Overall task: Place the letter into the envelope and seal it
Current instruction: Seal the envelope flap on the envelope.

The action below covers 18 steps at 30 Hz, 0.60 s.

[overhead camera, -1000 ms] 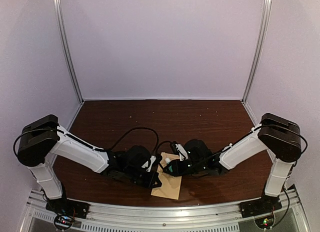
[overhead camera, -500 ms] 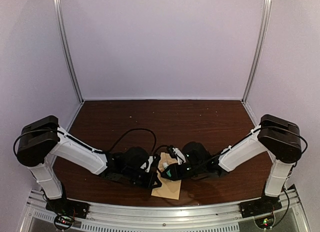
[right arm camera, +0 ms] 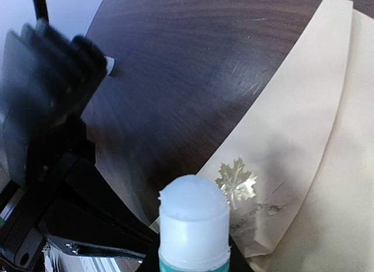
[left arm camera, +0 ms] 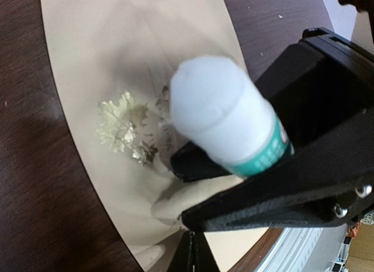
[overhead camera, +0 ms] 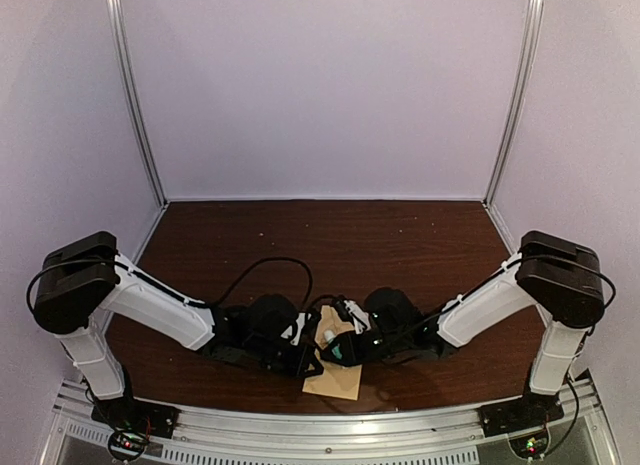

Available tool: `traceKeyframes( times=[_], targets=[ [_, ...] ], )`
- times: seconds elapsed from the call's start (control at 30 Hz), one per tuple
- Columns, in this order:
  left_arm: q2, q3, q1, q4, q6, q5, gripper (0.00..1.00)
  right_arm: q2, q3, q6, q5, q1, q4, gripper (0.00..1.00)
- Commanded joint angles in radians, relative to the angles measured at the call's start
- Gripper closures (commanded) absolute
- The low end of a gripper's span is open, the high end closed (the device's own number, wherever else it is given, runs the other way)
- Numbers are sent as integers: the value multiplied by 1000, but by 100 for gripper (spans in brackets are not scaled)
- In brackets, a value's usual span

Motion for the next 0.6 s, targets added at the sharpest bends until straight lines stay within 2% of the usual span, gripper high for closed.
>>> traceKeyframes(
  times=[0.0, 0.33, 0.57],
  targets=[
    [-13, -22, -4, -35, -8, -21, 100, 11, 5, -6, 42, -50, -48, 100],
    [-15, -16, -4, -42, -7, -31, 100, 61, 87, -76, 27, -100, -114, 100],
    [-22, -16, -3, -42, -8, -37, 100, 48, 48, -68, 4, -86, -107, 100]
  ],
)
